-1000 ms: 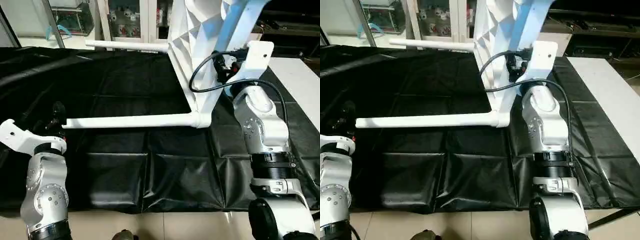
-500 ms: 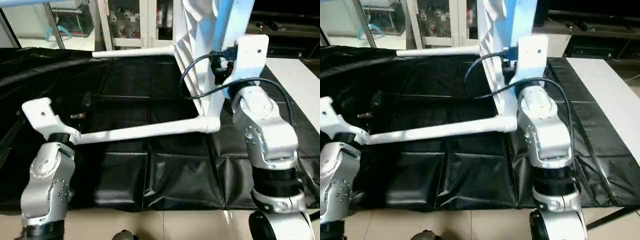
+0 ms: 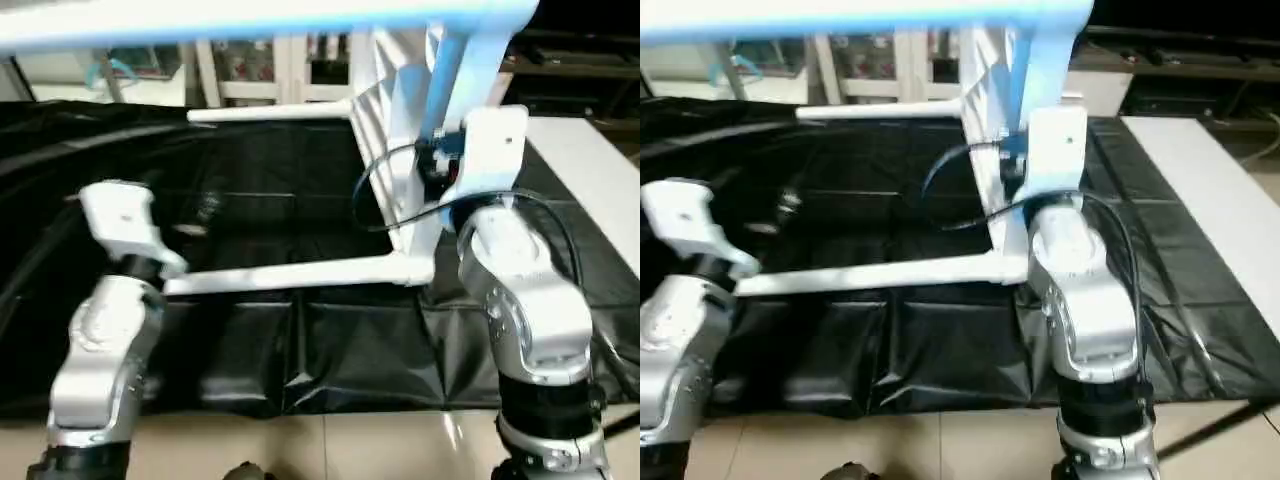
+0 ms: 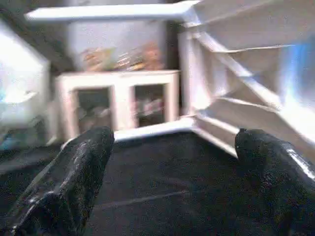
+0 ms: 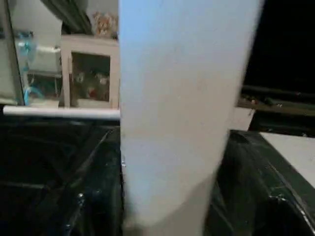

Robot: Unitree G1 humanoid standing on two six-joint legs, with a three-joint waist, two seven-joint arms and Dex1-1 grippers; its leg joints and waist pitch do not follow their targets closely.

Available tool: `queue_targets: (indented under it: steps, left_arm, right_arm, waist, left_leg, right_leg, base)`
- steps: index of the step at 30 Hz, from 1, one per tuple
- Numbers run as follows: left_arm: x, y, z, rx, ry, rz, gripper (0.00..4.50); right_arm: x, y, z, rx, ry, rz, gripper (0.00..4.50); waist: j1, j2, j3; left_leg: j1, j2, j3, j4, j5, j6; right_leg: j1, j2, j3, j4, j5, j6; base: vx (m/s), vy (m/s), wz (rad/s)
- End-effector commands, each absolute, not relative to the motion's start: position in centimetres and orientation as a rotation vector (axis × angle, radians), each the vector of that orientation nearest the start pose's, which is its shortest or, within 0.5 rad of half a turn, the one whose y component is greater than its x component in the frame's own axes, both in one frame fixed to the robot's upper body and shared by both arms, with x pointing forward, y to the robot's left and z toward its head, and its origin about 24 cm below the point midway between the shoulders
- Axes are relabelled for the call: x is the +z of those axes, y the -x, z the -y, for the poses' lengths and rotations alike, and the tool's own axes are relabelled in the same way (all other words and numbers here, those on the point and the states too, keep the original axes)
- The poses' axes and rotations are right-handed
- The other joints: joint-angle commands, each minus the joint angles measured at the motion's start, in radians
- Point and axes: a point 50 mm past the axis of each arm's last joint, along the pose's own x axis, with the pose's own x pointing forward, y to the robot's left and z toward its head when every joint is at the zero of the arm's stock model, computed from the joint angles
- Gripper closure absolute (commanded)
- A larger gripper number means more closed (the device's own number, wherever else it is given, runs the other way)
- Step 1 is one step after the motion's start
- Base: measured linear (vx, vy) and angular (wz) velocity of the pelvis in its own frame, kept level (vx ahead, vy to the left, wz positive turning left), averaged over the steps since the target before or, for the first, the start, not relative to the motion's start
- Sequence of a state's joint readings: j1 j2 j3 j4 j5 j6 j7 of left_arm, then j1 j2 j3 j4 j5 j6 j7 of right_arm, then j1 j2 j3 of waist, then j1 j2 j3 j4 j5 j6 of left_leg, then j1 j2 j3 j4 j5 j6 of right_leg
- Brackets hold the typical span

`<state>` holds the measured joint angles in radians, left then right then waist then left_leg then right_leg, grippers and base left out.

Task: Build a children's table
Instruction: Flip table

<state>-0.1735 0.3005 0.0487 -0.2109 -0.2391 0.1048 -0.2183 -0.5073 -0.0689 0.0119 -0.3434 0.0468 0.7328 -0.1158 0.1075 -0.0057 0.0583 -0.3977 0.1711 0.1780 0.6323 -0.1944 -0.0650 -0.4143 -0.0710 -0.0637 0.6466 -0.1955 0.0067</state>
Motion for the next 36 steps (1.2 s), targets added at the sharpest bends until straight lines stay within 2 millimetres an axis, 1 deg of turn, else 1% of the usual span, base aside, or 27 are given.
queue_targets:
  steps: [1, 3, 4, 6, 7, 8, 9, 11, 12, 13, 15, 17, 18, 19, 20, 21, 22, 23, 24, 25, 28, 29, 30, 31, 33, 34, 36]
  left_arm:
    - [13.8, -27.2, -17.2, -0.321, -0.146, 0.299, 0.0]
    - [13.7, -27.1, -17.0, -0.341, -0.179, 0.305, 0.0]
    - [13.5, -27.0, -16.9, -0.352, -0.194, 0.304, 0.0]
    - [13.3, -27.0, -16.8, -0.368, -0.212, 0.303, 0.0]
    - [13.2, -26.9, -16.8, -0.376, -0.22, 0.302, 0.0]
    - [13.1, -26.9, -16.7, -0.386, -0.23, 0.298, 0.0]
    - [12.8, -26.8, -16.7, -0.413, -0.252, 0.296, 0.0]
    - [12.7, -26.7, -16.6, -0.429, -0.266, 0.293, 0.0]
    - [12.6, -26.7, -16.5, -0.462, -0.287, 0.294, 0.0]
    - [12.5, -26.6, -16.4, -0.471, -0.295, 0.296, 0.0]
    - [12.4, -26.6, -16.3, -0.481, -0.309, 0.298, 0.0]
    - [12.4, -26.6, -16.3, -0.489, -0.314, 0.303, 0.0]
    - [12.4, -26.5, -16.2, -0.502, -0.327, 0.313, 0.0]
    - [12.4, -26.3, -16.1, -0.536, -0.346, 0.334, 0.0]
    - [12.5, -26.1, -15.9, -0.569, -0.382, 0.357, 0.0]
    - [12.7, -25.9, -15.8, -0.593, -0.424, 0.387, 0.0]
    - [12.9, -25.8, -15.7, -0.606, -0.45, 0.407, 0.0]
    - [13.3, -25.8, -15.7, -0.606, -0.484, 0.442, 0.0]
    - [13.4, -25.7, -15.7, -0.605, -0.491, 0.45, 0.0]
    - [14.4, -25.7, -15.6, -0.602, -0.537, 0.519, 0.0]
    - [16.0, -25.7, -15.6, -0.584, -0.601, 0.619, 0.0]
    - [16.0, -25.7, -15.6, -0.584, -0.603, 0.621, 0.0]
    - [18.1, -26.0, -15.2, -0.576, -0.684, 0.702, 0.0]
    - [18.1, -26.0, -15.2, -0.576, -0.684, 0.702, 0.0]
    - [19.0, -26.2, -14.9, -0.579, -0.731, 0.719, 0.0]
    - [19.5, -26.5, -14.9, -0.573, -0.748, 0.725, 0.0]
    - [19.9, -26.8, -14.9, -0.556, -0.767, 0.73, 0.0]
  right_arm:
    - [19.0, -30.3, 12.5, 0.037, 0.037, 0.131, 1.59]
    - [18.9, -30.3, 12.5, 0.049, 0.032, 0.136, 1.31]
    - [18.8, -30.2, 12.4, 0.068, 0.023, 0.147, 1.31]
    - [18.8, -30.1, 12.4, 0.086, 0.02, 0.162, 1.19]
    - [18.7, -30.0, 12.4, 0.097, 0.018, 0.17, 1.13]
    - [18.8, -29.9, 12.4, 0.116, 0.009, 0.185, 1.03]
    - [18.8, -29.8, 12.6, 0.135, -0.004, 0.21, 1.03]
    - [18.9, -29.7, 12.7, 0.158, -0.014, 0.237, 0.79]
    - [18.8, -29.4, 13.0, 0.171, -0.007, 0.265, 0.74]
    - [18.7, -29.3, 13.1, 0.179, -0.012, 0.274, 0.74]
    - [18.4, -29.1, 13.4, 0.18, -0.015, 0.281, 0.39]
    - [18.3, -29.0, 13.6, 0.179, -0.012, 0.292, 0.35]
    - [18.3, -28.8, 13.6, 0.198, -0.02, 0.319, 0.13]
    - [18.3, -28.4, 13.5, 0.233, -0.036, 0.368, 0.13]
    - [18.2, -27.7, 13.4, 0.278, -0.051, 0.421, 0.13]
    - [18.2, -27.0, 13.1, 0.325, -0.053, 0.473, 0.13]
    - [18.2, -26.6, 12.9, 0.353, -0.051, 0.502, 0.13]
    - [18.2, -26.2, 12.7, 0.378, -0.045, 0.521, 0.13]
    - [18.2, -26.2, 12.6, 0.383, -0.043, 0.524, 0.13]
    - [18.2, -25.9, 12.3, 0.426, -0.044, 0.534, 0.13]
    - [18.3, -25.7, 11.6, 0.5, -0.024, 0.538, 0.13]
    - [18.3, -25.7, 11.6, 0.504, -0.023, 0.536, 0.13]
    - [17.7, -25.5, 10.6, 0.64, 0.025, 0.485, 0.13]
    - [17.7, -25.5, 10.6, 0.64, 0.025, 0.485, 0.13]
    - [17.1, -25.4, 10.1, 0.703, 0.047, 0.445, 0.13]
    - [16.5, -25.4, 9.8, 0.735, 0.083, 0.427, 0.13]
    - [15.9, -25.4, 9.6, 0.764, 0.1, 0.406, 0.13]
  waist:
    - [-0.009, 0.008, -0.065]
    - [-0.014, 0.009, -0.062]
    - [-0.014, 0.011, -0.06]
    - [-0.02, 0.009, -0.055]
    - [-0.022, 0.009, -0.056]
    - [-0.023, 0.012, -0.057]
    - [-0.025, 0.011, -0.058]
    - [-0.022, 0.011, -0.059]
    - [-0.022, 0.018, -0.061]
    - [-0.021, 0.016, -0.061]
    - [-0.02, 0.017, -0.062]
    - [-0.021, 0.018, -0.063]
    - [-0.021, 0.02, -0.064]
    - [-0.02, 0.02, -0.063]
    - [-0.019, 0.026, -0.064]
    - [-0.017, 0.022, -0.064]
    - [-0.017, 0.022, -0.064]
    - [-0.018, 0.023, -0.065]
    - [-0.02, 0.024, -0.063]
    - [-0.021, 0.024, -0.061]
    - [-0.021, 0.021, -0.056]
    - [-0.021, 0.021, -0.056]
    - [-0.022, 0.016, -0.055]
    - [-0.02, 0.02, -0.056]
    - [-0.02, 0.017, -0.055]
    - [-0.02, 0.012, -0.056]
    - [-0.019, 0.014, -0.057]
  left_leg:
    - [0.029, 0.05, -0.027, -0.1, -0.224, -0.091]
    - [0.034, 0.049, -0.028, -0.101, -0.263, -0.097]
    - [0.036, 0.05, -0.029, -0.102, -0.279, -0.098]
    - [0.04, 0.049, -0.031, -0.105, -0.337, -0.097]
    - [0.042, 0.049, -0.033, -0.105, -0.345, -0.097]
    - [0.042, 0.049, -0.034, -0.105, -0.345, -0.096]
    - [0.039, 0.049, -0.034, -0.105, -0.337, -0.094]
    - [0.039, 0.05, -0.033, -0.104, -0.329, -0.086]
    - [0.039, 0.05, -0.033, -0.104, -0.323, -0.086]
    - [0.038, 0.05, -0.032, -0.104, -0.314, -0.082]
    - [0.038, 0.051, -0.031, -0.104, -0.306, -0.079]
    - [0.037, 0.051, -0.032, -0.104, -0.299, -0.078]
    - [0.037, 0.052, -0.032, -0.104, -0.305, -0.075]
    - [0.036, 0.052, -0.032, -0.105, -0.316, -0.071]
    - [0.037, 0.053, -0.033, -0.104, -0.318, -0.071]
    - [0.036, 0.055, -0.032, -0.104, -0.327, -0.057]
    - [0.035, 0.056, -0.033, -0.105, -0.323, -0.055]
    - [0.033, 0.056, -0.034, -0.106, -0.314, -0.048]
    - [0.035, 0.057, -0.034, -0.107, -0.321, -0.045]
    - [0.034, 0.056, -0.035, -0.109, -0.337, -0.043]
    - [0.038, 0.056, -0.035, -0.109, -0.367, -0.043]
    - [0.038, 0.056, -0.035, -0.109, -0.367, -0.043]
    - [0.04, 0.056, -0.036, -0.11, -0.383, -0.044]
    - [0.044, 0.057, -0.038, -0.108, -0.379, -0.046]
    - [0.041, 0.057, -0.037, -0.107, -0.374, -0.044]
    - [0.037, 0.057, -0.038, -0.107, -0.361, -0.042]
    - [0.037, 0.056, -0.037, -0.105, -0.35, -0.044]
  right_leg:
    - [0.04, -0.065, 0.057, -0.08, -0.195, -0.054]
    - [0.037, -0.065, 0.059, -0.084, -0.243, -0.055]
    - [0.036, -0.066, 0.058, -0.087, -0.262, -0.054]
    - [0.035, -0.069, 0.059, -0.098, -0.346, -0.045]
    - [0.034, -0.07, 0.059, -0.1, -0.364, -0.044]
    - [0.034, -0.07, 0.06, -0.1, -0.364, -0.045]
    - [0.036, -0.07, 0.06, -0.099, -0.35, -0.047]
    - [0.034, -0.071, 0.061, -0.1, -0.338, -0.049]
    - [0.035, -0.069, 0.061, -0.098, -0.317, -0.057]
    - [0.037, -0.069, 0.061, -0.096, -0.293, -0.063]
    - [0.037, -0.066, 0.061, -0.093, -0.264, -0.078]
    - [0.04, -0.066, 0.06, -0.09, -0.247, -0.09]
    - [0.04, -0.068, 0.06, -0.09, -0.243, -0.096]
    - [0.04, -0.07, 0.06, -0.092, -0.248, -0.099]
    - [0.04, -0.072, 0.06, -0.092, -0.247, -0.1]
    - [0.039, -0.074, 0.062, -0.097, -0.242, -0.095]
    - [0.041, -0.072, 0.062, -0.094, -0.232, -0.096]
    - [0.044, -0.071, 0.06, -0.091, -0.217, -0.104]
    - [0.043, -0.069, 0.06, -0.091, -0.225, -0.111]
    - [0.044, -0.069, 0.059, -0.093, -0.25, -0.116]
    - [0.041, -0.07, 0.06, -0.099, -0.315, -0.107]
    - [0.041, -0.07, 0.06, -0.099, -0.315, -0.107]
    - [0.041, -0.071, 0.06, -0.103, -0.362, -0.1]
    - [0.038, -0.072, 0.061, -0.102, -0.365, -0.098]
    - [0.038, -0.074, 0.061, -0.102, -0.366, -0.102]
    - [0.041, -0.074, 0.06, -0.1, -0.361, -0.104]
    - [0.039, -0.075, 0.061, -0.099, -0.356, -0.107]
  base:
    - [0.0, 0.0, 0.0]
    - [0.0, 0.0, 0.0]
    - [0.0, 0.0, 0.0]
    - [0.0, 0.0, 0.0]
    - [0.0, 0.0, 0.0]
    - [0.0, 0.0, 0.0]
    - [0.0, 0.0, 0.0]
    - [0.0, 0.0, 0.0]
    - [0.0, 0.0, 0.0]
    - [0.0, 0.0, 0.0]
    - [0.0, 0.0, 0.0]
    - [0.0, 0.0, 0.0]
    - [0.0, 0.0, 0.0]
    - [0.0, 0.0, 0.0]
    - [0.0, 0.0, 0.0]
    - [0.0, 0.0, 0.0]
    - [0.0, 0.0, 0.0]
    - [0.0, 0.0, 0.0]
    - [0.0, 0.0, 0.0]
    - [0.0, 0.0, 0.0]
    - [0.0, 0.0, 0.0]
    - [0.0, 0.0, 0.0]
    - [0.0, 0.0, 0.0]
    - [0.0, 0.0, 0.0]
    - [0.0, 0.0, 0.0]
    - [0.0, 0.0, 0.0]
    - [0.0, 0.0, 0.0]
